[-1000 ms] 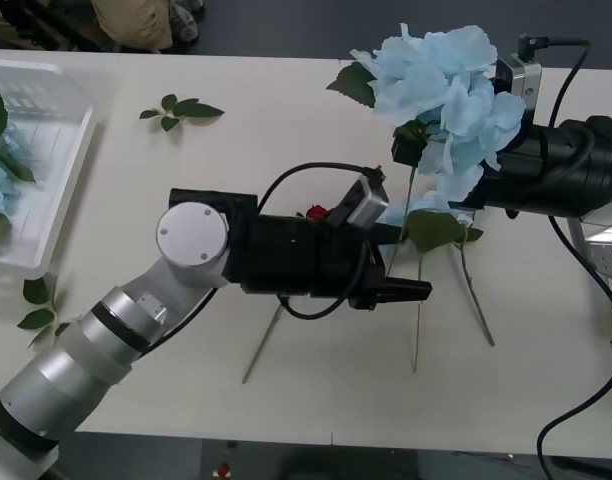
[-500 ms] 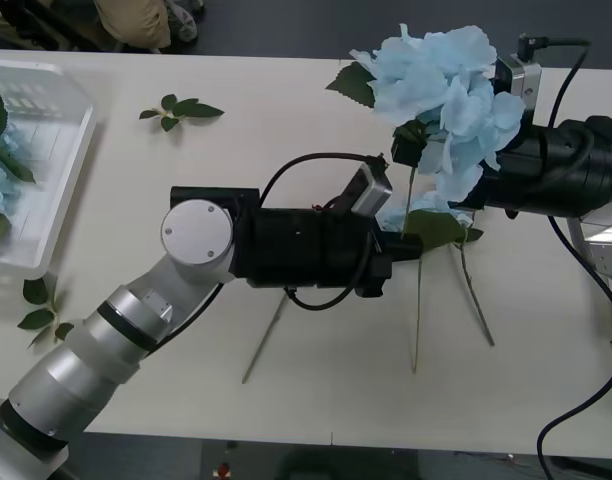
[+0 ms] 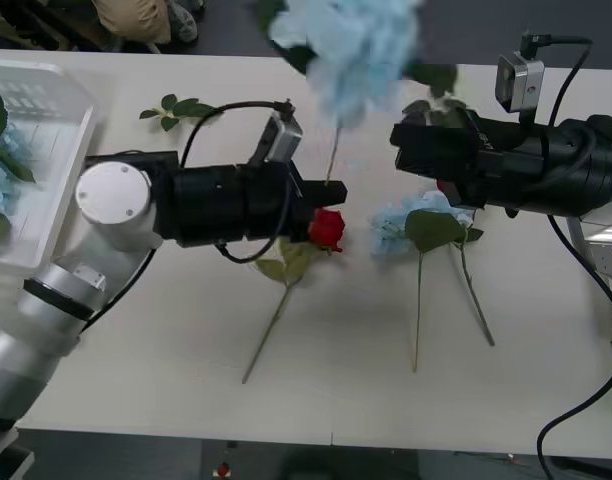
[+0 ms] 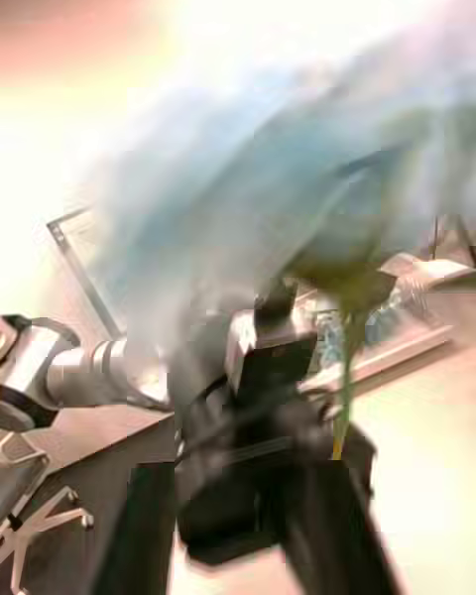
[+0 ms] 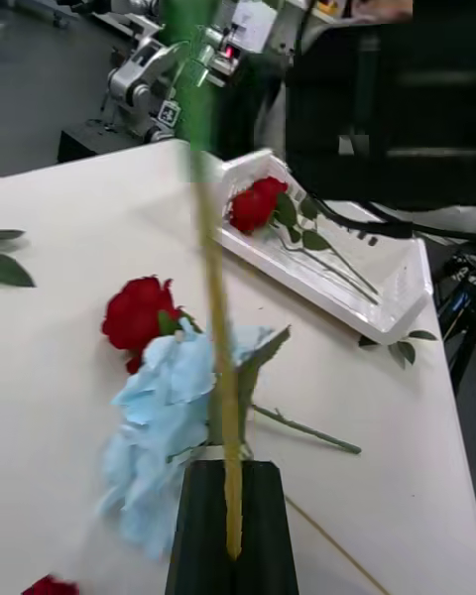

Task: Put the red flowers into the right box and the blue flowers into the left box

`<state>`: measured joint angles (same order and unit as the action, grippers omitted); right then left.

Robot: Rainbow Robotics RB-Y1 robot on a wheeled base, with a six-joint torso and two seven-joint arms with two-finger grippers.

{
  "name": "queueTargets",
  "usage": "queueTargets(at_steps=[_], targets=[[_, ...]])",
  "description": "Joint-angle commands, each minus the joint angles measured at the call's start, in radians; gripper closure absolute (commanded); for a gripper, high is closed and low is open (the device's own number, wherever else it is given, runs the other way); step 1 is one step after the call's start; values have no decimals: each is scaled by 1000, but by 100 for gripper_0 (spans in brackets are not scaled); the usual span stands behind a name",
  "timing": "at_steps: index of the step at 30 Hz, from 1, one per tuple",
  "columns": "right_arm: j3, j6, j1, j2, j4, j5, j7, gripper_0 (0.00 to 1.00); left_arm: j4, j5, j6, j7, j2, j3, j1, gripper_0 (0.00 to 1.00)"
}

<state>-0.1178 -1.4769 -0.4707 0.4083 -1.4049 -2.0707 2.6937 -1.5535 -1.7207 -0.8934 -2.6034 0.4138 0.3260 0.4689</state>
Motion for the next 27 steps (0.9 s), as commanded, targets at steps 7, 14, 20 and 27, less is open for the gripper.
queueTargets(at_steps=[7,14,20,27], targets=[[6,-5,-25,37,-19,4,12,0,7,13,-208,157,149,-286,-15,100],[9,-54,-20,132,-20,96,12,0,92,265,-464,186,289,-607,-13,100],[86,-100,-17,327,-20,156,-290,0,150,592,-634,189,387,-786,-13,100],[210,26,-12,532,-20,231,-649,0,150,952,-628,184,444,-783,-13,100]])
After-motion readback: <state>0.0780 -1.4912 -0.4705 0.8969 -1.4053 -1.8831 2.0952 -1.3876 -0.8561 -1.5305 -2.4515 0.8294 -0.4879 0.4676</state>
